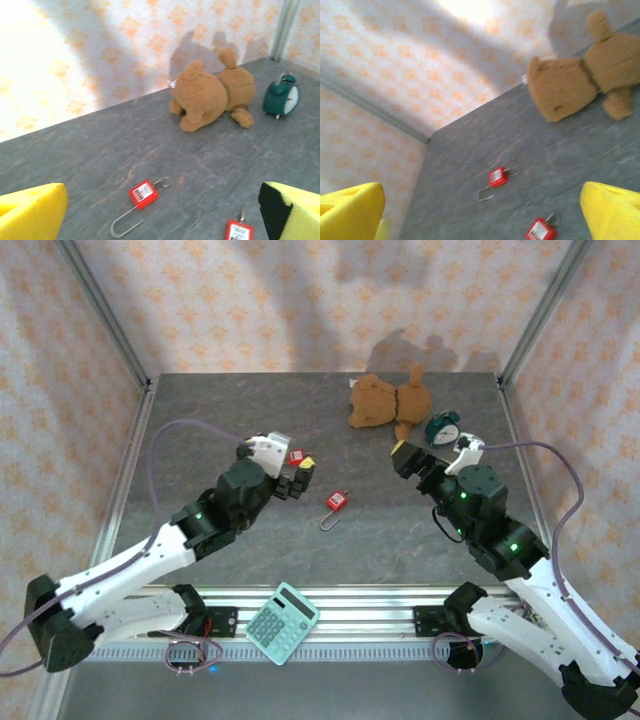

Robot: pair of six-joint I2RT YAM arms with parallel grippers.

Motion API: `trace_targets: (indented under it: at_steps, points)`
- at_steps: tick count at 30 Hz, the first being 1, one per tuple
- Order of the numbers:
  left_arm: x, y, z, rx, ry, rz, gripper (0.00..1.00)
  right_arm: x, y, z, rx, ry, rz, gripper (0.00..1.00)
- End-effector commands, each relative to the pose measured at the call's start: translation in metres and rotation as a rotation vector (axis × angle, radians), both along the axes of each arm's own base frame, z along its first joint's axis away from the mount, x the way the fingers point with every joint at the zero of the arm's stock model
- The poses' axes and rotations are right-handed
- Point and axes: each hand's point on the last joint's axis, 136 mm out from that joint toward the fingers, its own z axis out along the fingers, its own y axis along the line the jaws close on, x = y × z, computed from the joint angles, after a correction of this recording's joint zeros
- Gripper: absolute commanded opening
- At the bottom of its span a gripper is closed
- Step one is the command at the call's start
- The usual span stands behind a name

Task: Unlock with the key

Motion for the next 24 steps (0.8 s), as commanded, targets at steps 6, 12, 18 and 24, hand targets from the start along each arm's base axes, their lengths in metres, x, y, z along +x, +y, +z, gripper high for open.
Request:
trace_targets:
  at_steps: [6,12,18,24]
  points:
    - [-0.030,0.093,-0.038,-0.033,-0.310,0.276,1.00,0.018,-0.038,-0.048,-0.318,0.095,-0.206,0.99]
    - [-0.030,0.134,-0.061,-0.046,-0.242,0.414,1.00,0.022,-0.028,-0.043,-0.324,-0.070,-0.146,0.99]
    - [-0.021,0.156,-0.084,0.019,-0.256,0.507,1.00,0.024,-0.043,-0.053,-0.308,-0.039,-0.250,0.99]
    - [-0.008,0.186,-0.115,0.056,-0.207,0.635,1.00,0.026,-0.045,-0.066,-0.305,0.004,-0.270,0.99]
